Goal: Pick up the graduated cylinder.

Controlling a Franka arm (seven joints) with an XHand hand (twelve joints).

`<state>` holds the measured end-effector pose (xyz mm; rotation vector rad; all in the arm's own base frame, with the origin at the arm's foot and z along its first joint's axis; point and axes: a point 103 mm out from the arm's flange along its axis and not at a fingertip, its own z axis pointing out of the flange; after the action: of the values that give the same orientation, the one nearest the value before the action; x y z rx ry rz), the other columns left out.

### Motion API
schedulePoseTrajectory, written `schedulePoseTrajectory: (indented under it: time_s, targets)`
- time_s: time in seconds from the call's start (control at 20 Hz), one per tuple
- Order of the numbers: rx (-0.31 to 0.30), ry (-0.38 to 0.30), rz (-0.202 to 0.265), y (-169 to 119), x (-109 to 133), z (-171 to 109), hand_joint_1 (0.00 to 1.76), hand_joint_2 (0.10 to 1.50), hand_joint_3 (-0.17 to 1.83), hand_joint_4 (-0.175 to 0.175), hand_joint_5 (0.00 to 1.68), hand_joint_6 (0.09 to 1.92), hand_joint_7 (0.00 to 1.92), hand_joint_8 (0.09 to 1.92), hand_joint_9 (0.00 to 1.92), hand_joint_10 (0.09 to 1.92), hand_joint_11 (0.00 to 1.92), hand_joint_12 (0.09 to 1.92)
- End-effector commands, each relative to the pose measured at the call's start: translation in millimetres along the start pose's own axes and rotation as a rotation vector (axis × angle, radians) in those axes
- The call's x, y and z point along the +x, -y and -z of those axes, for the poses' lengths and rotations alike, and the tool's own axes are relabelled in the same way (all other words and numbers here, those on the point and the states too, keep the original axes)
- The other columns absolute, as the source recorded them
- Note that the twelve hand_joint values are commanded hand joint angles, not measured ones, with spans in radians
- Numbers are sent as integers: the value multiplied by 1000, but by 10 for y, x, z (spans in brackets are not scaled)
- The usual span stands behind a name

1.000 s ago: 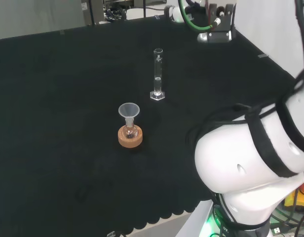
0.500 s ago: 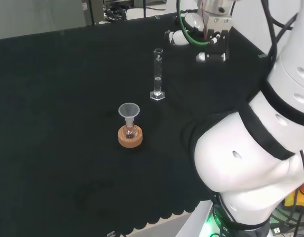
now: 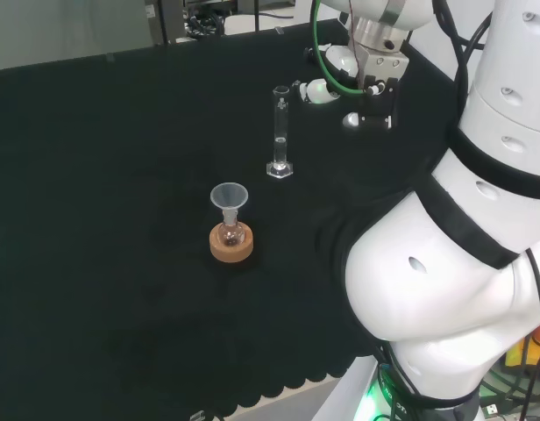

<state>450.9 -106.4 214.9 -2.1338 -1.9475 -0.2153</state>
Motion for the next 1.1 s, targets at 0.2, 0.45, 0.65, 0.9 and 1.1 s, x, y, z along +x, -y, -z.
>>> schedulePoseTrajectory:
  time_s: [0.2, 0.45, 0.65, 0.9, 1.1]
  targets:
    - [-18, -115, 67, -76, 10, -362, 656, 938, 223, -52, 368, 87, 177, 716, 403, 714, 126, 1404]
    - [4, -140, 81, -78, -29, -519, 736, 814, 384, -56, 417, 87, 214, 699, 435, 678, 153, 1394]
    - [-7, -201, 97, -89, -72, -583, 753, 783, 423, -56, 425, 87, 209, 696, 417, 669, 152, 1393]
    - [-9, -307, 153, -132, -81, -692, 803, 719, 475, -56, 428, 87, 181, 689, 378, 676, 129, 1391]
    - [11, -391, 173, -187, -96, -827, 825, 685, 517, -55, 414, 87, 107, 658, 303, 666, 84, 1394]
